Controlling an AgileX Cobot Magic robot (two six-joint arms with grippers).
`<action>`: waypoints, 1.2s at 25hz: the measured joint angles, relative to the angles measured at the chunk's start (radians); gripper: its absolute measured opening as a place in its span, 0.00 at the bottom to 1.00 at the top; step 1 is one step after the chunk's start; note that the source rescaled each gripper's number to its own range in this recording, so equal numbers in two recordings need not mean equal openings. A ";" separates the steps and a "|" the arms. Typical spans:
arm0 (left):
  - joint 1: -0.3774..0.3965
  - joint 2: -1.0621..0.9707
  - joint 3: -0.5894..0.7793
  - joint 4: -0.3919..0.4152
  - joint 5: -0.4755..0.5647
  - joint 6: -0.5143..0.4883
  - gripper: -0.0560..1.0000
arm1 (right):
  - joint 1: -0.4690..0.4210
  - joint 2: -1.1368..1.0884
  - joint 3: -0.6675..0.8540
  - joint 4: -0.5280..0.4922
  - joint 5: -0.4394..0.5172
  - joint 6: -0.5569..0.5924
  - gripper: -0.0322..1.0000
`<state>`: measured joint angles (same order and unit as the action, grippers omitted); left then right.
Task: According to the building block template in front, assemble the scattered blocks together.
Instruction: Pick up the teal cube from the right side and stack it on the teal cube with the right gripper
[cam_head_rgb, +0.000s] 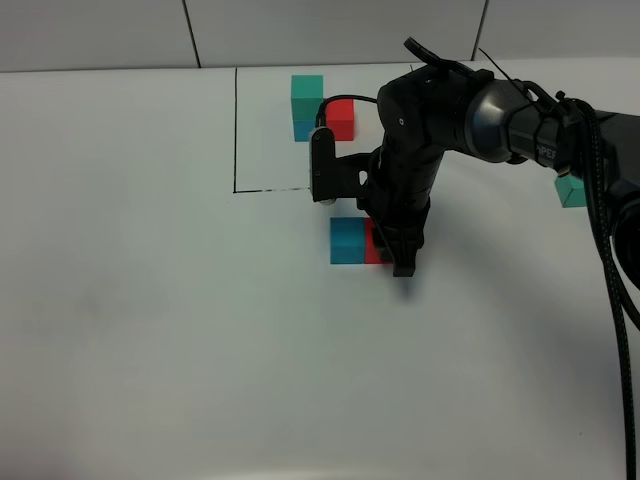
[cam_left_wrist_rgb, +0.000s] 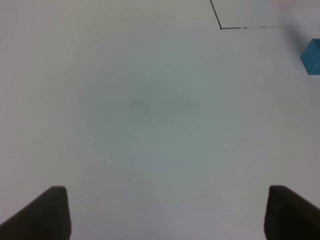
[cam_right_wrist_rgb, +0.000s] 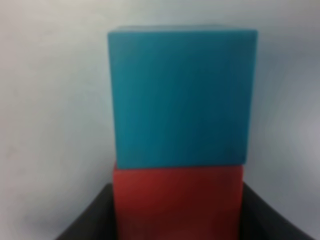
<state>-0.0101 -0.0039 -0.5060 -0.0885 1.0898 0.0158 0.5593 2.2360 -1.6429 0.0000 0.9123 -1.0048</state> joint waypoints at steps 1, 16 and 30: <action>0.000 0.000 0.000 0.000 0.000 0.000 0.78 | 0.000 0.000 0.000 0.000 0.000 -0.004 0.04; 0.000 0.000 0.000 0.000 0.000 0.000 0.77 | 0.000 0.000 0.000 0.000 0.000 -0.023 0.04; 0.000 0.000 0.000 0.000 0.000 0.000 0.77 | 0.004 0.014 0.001 0.000 -0.004 0.046 0.56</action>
<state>-0.0101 -0.0039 -0.5060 -0.0885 1.0898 0.0158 0.5632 2.2502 -1.6418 0.0000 0.9086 -0.9589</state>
